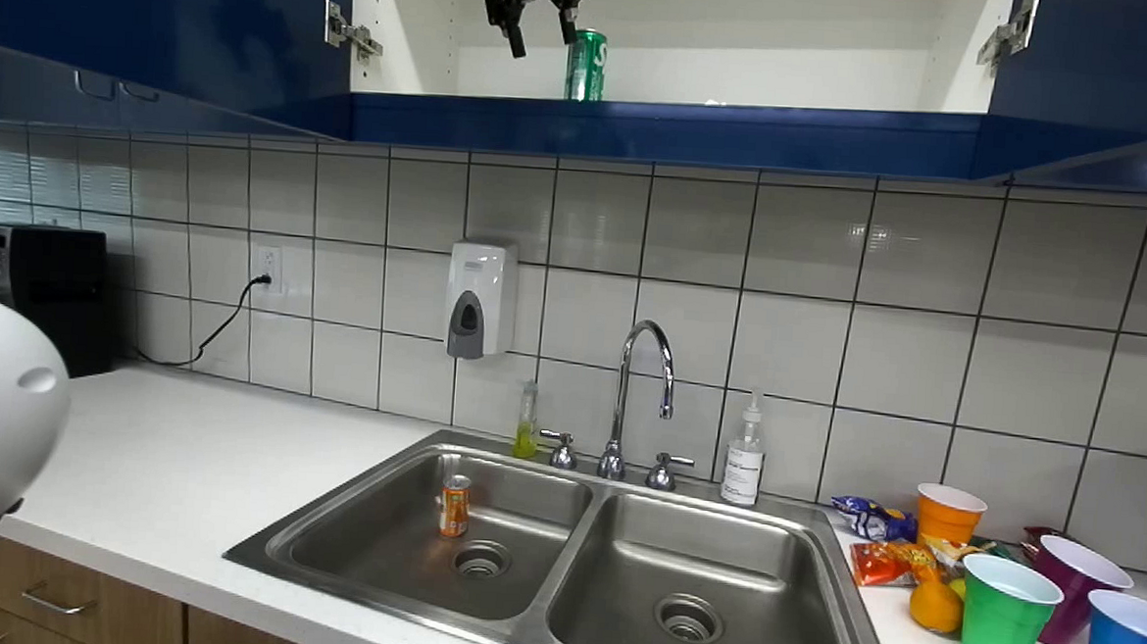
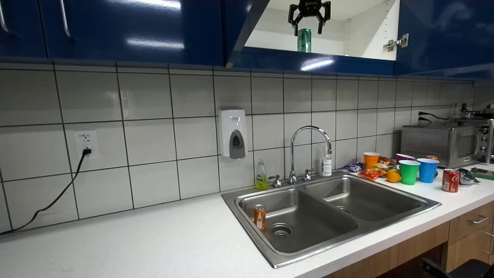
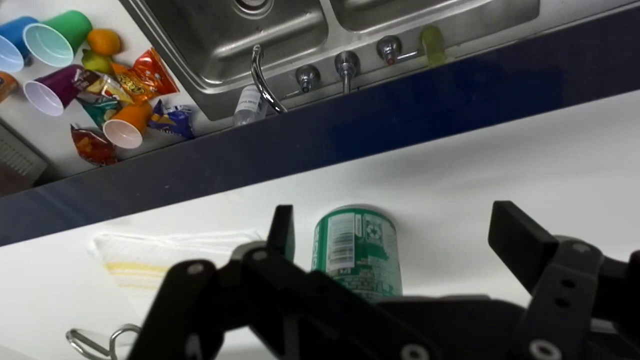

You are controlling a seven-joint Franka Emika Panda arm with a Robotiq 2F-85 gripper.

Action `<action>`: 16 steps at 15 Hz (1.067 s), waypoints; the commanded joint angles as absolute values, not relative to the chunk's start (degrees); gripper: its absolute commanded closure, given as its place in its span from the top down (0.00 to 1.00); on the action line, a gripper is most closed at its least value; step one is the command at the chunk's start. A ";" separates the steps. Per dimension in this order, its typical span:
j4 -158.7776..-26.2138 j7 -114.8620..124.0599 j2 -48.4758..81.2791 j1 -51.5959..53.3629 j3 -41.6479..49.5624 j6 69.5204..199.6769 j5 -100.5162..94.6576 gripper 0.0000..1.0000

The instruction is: Move the green soda can to the open cabinet

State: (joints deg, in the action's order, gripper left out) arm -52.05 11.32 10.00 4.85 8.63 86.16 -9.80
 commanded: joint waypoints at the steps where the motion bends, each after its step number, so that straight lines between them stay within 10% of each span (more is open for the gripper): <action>1: -51.50 11.05 7.54 5.67 8.13 80.35 -9.26 1.00; 16: -60.60 13.53 -6.95 16.03 2.66 65.51 -14.37 1.00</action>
